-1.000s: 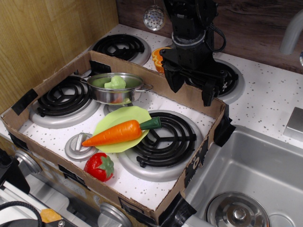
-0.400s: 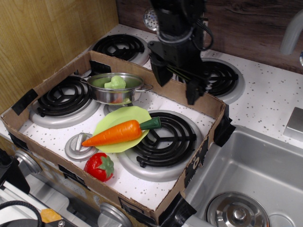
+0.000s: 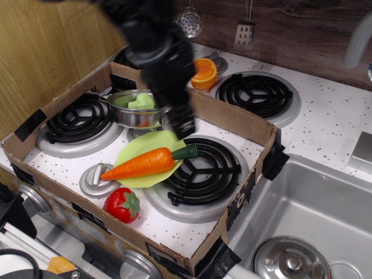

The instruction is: Take carrot off plate

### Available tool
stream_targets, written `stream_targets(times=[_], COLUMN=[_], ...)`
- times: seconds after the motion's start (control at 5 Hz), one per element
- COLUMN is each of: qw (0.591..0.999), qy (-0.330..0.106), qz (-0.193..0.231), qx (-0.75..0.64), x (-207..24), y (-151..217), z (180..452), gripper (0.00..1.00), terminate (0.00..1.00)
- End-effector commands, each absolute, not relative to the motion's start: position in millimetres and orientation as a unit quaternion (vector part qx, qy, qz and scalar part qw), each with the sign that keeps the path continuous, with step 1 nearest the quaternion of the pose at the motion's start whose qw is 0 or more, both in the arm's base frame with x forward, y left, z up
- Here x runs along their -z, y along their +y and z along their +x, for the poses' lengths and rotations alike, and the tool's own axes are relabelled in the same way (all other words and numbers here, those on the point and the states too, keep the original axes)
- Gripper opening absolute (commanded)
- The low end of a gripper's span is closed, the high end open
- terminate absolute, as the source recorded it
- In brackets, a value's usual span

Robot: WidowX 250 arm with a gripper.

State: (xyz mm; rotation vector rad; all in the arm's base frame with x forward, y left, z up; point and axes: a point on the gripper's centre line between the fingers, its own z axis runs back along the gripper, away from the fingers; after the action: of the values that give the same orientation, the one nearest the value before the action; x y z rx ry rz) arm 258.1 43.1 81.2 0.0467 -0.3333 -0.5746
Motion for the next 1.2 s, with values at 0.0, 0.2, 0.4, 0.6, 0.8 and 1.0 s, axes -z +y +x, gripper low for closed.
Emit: stream_targets(times=[0.0, 0.2, 0.4, 0.6, 0.8, 1.0], qw=[0.937, 0.931, 0.927, 0.924, 0.920, 0.917], qy=[-0.128, -0.140, -0.153, -0.159, -0.166, -0.172], qz=[-0.014, -0.022, -0.027, -0.031, -0.029, -0.032], qx=[0.324, 0.335, 0.342, 0.347, 0.354, 0.358], x=[-73.8, -59.7, -44.5, -38.0, -33.3, -27.1], y=[67.8, 70.8, 66.8, 65.2, 62.9, 62.6], z=[233.2, 224.8, 222.2, 227.4, 233.8, 235.7], gripper=[1.00, 1.00, 1.00, 1.00, 1.00, 1.00], terminate=[0.00, 0.00, 0.00, 0.00, 0.00, 0.00])
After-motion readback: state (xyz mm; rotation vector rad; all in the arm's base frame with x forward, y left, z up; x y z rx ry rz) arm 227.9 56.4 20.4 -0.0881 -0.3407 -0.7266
